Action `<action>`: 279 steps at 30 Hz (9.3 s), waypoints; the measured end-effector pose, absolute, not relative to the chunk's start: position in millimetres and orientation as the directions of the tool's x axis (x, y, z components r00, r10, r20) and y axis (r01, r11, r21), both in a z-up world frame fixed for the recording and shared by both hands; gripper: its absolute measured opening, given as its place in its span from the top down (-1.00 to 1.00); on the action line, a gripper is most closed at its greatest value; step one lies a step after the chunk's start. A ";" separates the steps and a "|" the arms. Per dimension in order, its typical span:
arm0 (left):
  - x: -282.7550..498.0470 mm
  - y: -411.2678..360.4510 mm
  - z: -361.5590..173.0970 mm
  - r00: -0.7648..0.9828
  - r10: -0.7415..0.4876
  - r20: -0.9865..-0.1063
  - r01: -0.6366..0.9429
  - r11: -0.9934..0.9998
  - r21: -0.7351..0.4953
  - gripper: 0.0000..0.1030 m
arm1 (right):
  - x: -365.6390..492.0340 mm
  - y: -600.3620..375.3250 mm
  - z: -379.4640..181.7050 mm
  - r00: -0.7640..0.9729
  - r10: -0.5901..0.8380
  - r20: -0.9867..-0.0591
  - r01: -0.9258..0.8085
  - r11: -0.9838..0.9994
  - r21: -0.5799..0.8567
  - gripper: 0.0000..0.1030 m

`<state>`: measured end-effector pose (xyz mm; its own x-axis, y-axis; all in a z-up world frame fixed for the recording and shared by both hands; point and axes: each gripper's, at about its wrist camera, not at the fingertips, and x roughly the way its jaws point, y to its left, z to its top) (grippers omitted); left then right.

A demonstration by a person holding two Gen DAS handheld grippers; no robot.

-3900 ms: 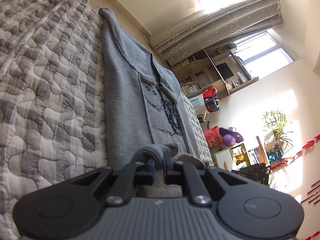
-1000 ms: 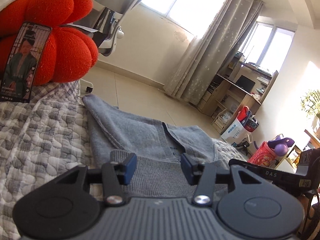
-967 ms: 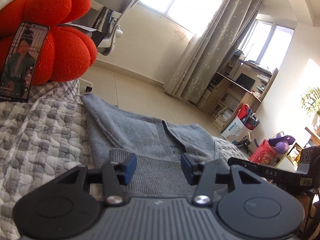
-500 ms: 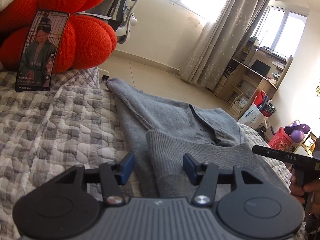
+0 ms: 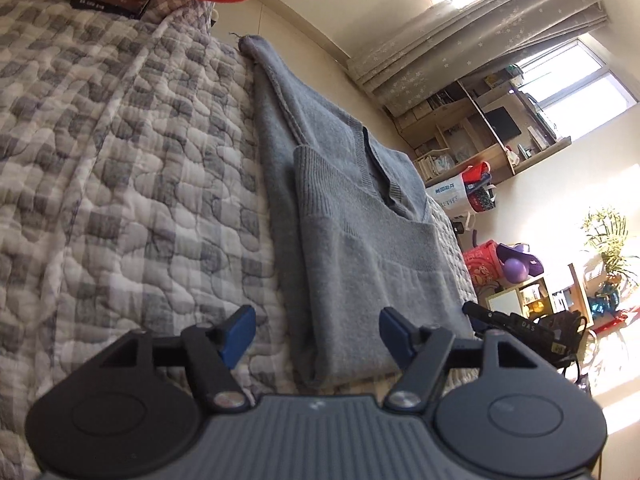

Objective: Fold clothes

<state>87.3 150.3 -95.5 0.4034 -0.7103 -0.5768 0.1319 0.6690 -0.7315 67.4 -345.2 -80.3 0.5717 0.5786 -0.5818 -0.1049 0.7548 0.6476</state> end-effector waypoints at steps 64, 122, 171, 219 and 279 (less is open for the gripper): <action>-63.1 135.0 -104.0 0.403 -0.764 -0.503 0.174 0.604 -0.778 0.63 | -70.6 -374.6 -103.7 0.496 0.768 -0.405 -0.014 0.473 0.881 0.63; -9.0 114.9 -98.2 0.657 -0.562 -0.502 0.199 0.772 -0.603 0.86 | -24.0 -303.5 -85.6 0.708 0.561 -0.429 -0.229 0.757 0.613 0.77; -72.7 156.4 -94.7 0.388 -0.736 -0.555 0.131 0.640 -0.757 -0.19 | -98.1 -354.1 -71.6 0.481 0.656 -0.582 -0.181 0.724 0.666 0.16; -62.7 90.0 -82.0 0.297 -0.555 -0.777 0.209 0.832 -0.514 -0.09 | -78.6 -338.2 -75.1 0.414 0.687 -0.598 -0.115 0.691 0.714 0.16; -64.6 123.7 -91.5 0.331 -0.679 -0.656 0.190 0.728 -0.659 0.80 | -80.2 -337.7 -80.7 0.436 0.731 -0.524 -0.114 0.623 0.774 0.66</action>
<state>-64.6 123.7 -91.5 0.3307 -0.6789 -0.6555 0.1897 0.7282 -0.6585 -80.2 -337.7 -80.7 0.4364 0.7311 -0.5245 -0.1135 0.6230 0.7740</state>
